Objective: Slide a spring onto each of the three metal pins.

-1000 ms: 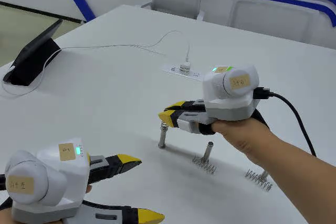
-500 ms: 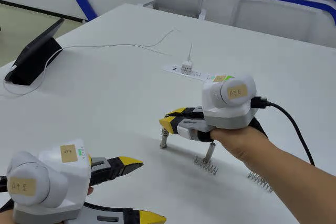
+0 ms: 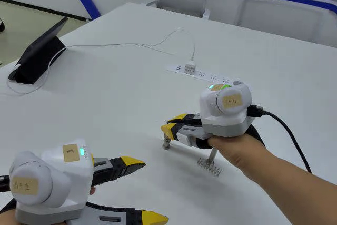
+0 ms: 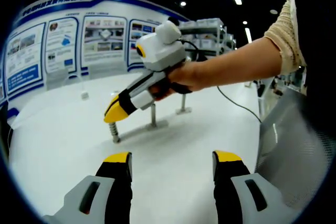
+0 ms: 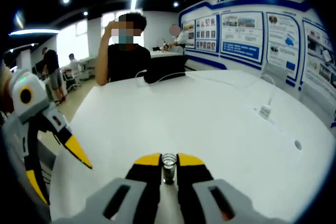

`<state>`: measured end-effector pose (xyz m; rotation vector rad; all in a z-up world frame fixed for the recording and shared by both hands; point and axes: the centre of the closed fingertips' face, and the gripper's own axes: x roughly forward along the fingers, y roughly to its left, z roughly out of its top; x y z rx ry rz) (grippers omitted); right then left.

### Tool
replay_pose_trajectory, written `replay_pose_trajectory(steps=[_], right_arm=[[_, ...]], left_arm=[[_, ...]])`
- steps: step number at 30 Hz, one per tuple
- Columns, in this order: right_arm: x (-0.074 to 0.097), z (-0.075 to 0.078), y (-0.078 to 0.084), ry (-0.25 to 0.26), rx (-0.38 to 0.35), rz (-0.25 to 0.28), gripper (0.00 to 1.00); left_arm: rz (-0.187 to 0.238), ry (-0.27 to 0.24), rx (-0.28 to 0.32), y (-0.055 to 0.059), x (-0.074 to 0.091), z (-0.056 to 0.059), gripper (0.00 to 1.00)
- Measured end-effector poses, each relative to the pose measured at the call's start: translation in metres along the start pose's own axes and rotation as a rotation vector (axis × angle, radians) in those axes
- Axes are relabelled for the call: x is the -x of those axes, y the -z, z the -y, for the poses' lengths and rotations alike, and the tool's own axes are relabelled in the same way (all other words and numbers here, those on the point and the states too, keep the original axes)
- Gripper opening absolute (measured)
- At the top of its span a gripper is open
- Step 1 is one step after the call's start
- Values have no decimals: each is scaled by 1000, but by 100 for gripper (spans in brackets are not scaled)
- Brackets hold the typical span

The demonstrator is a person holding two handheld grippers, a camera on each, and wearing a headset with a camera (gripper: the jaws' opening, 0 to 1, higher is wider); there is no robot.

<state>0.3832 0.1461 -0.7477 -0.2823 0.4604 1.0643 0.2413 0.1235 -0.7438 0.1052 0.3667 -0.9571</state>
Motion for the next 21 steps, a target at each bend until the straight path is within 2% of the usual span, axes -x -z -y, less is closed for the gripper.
replay_pose_trajectory(steps=[21], right_arm=[[-8, -2, 19, 4, -8, -59, 15]], left_arm=[[5, -4, 11, 0, 0, -1, 62]])
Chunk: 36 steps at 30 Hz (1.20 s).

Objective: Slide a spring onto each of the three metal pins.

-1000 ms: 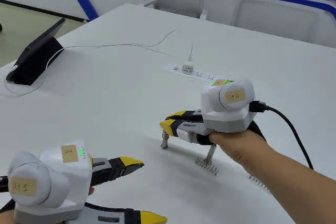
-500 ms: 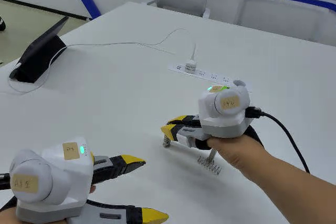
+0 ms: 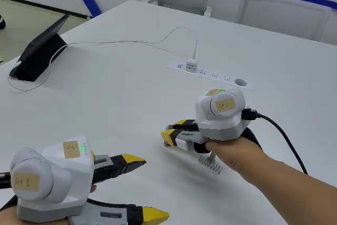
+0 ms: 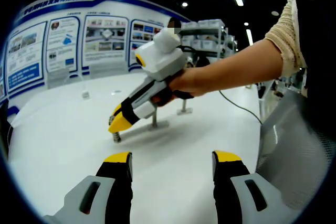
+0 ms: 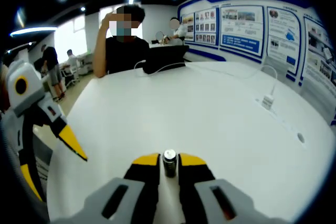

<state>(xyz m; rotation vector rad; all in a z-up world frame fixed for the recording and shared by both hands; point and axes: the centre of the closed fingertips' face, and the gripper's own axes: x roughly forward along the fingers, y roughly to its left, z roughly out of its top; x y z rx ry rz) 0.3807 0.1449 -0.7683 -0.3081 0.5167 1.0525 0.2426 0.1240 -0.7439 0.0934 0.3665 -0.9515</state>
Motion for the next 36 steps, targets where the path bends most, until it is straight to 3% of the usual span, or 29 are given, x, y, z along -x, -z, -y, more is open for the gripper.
replay_pose_trajectory(steps=[14, 25, 36], right_arm=[[21, 5, -7, 32, -3, 35, 19], [61, -2, -23, 46, 29, 108, 20], [93, -15, -15, 63, 43, 132, 20]], left_arm=[[-1, 10, -8, -1, -1, 2, 62], [-2, 15, -12, -1, -2, 4, 62], [-6, 22, -19, -1, -2, 5, 62]])
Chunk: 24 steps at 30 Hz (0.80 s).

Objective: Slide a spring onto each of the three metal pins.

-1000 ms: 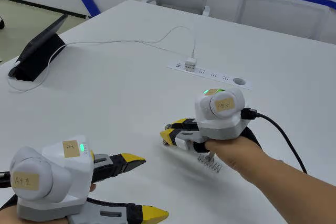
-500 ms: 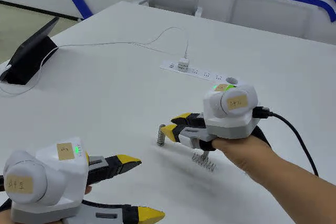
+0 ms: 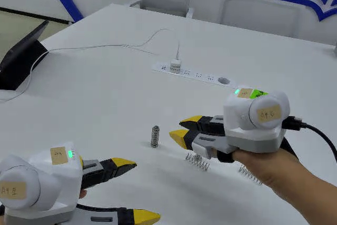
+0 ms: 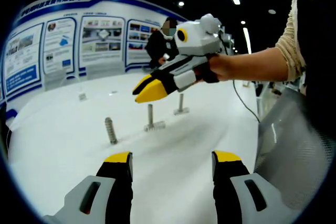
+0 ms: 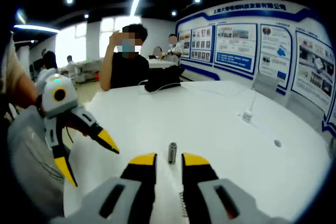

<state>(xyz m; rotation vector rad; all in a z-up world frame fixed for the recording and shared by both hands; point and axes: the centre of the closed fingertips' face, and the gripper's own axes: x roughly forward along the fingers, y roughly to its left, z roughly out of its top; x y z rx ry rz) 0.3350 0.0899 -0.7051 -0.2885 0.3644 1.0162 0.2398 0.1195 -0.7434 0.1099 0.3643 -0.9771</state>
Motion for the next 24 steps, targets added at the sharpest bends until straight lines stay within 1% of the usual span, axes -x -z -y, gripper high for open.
replay_pose_trajectory(steps=[6, 10, 14, 17, 21, 24], right_arm=[[16, -9, 14, 4, 11, -18, 20], [24, -7, 26, 19, 16, -37, 20], [30, -2, 43, 40, 12, -71, 20], [32, 1, 54, 49, -5, -89, 20], [30, 12, 67, 65, -21, -118, 19], [27, 18, 75, 68, -29, -139, 19]], left_arm=[[1, 2, -4, -1, 0, 1, 62], [-2, 6, -9, -1, -1, 2, 62], [-3, 7, -11, -1, 0, 3, 62], [-4, 8, -10, -1, 0, 3, 62], [-5, 9, -10, -1, 0, 3, 61], [-6, 8, -11, -1, 0, 3, 61]])
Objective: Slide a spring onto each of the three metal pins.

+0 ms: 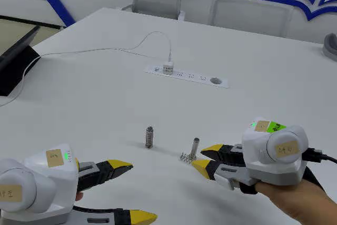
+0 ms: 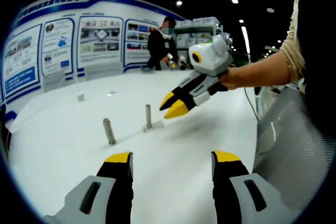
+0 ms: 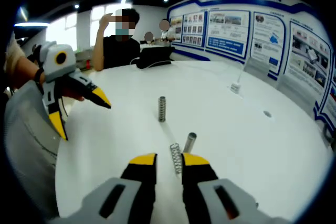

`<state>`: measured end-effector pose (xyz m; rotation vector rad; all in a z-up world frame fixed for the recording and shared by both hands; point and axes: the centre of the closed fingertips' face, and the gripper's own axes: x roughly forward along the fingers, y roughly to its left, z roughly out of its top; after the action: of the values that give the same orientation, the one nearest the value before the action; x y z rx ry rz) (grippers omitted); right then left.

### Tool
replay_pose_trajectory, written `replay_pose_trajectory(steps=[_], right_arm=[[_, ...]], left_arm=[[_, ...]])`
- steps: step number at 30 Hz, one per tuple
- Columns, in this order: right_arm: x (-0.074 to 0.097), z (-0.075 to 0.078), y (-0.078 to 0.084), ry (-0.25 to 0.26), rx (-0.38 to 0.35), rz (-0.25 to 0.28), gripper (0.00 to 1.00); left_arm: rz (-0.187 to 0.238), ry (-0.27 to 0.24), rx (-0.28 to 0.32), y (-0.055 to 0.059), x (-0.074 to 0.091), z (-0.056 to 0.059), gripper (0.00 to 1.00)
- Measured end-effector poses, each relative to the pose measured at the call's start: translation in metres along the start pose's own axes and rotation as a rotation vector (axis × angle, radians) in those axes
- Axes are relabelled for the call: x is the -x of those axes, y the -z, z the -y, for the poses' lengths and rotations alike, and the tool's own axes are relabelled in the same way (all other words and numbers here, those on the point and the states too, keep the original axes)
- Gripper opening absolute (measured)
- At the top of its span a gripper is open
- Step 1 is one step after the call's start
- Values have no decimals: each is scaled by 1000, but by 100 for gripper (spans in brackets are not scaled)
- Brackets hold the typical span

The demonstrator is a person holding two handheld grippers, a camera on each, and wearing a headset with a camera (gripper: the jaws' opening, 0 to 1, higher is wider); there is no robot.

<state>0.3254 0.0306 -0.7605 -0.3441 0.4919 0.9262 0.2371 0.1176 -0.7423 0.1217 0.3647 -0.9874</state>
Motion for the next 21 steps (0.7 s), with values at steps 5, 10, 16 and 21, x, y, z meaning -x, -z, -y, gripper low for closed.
replay_pose_trajectory(steps=[5, 10, 16, 21], right_arm=[[-9, 7, 12, -6, -1, -44, 19], [-15, 9, 21, -16, -3, -76, 19], [-18, 11, 27, -29, -2, -97, 19], [-22, 12, 31, -49, 1, -119, 17]], left_arm=[[-1, -4, 5, 1, 0, -1, 61], [-2, -6, 9, 2, 0, -2, 61], [-4, -5, 14, 3, 0, -2, 61], [-5, -4, 16, 4, -1, -2, 60]])
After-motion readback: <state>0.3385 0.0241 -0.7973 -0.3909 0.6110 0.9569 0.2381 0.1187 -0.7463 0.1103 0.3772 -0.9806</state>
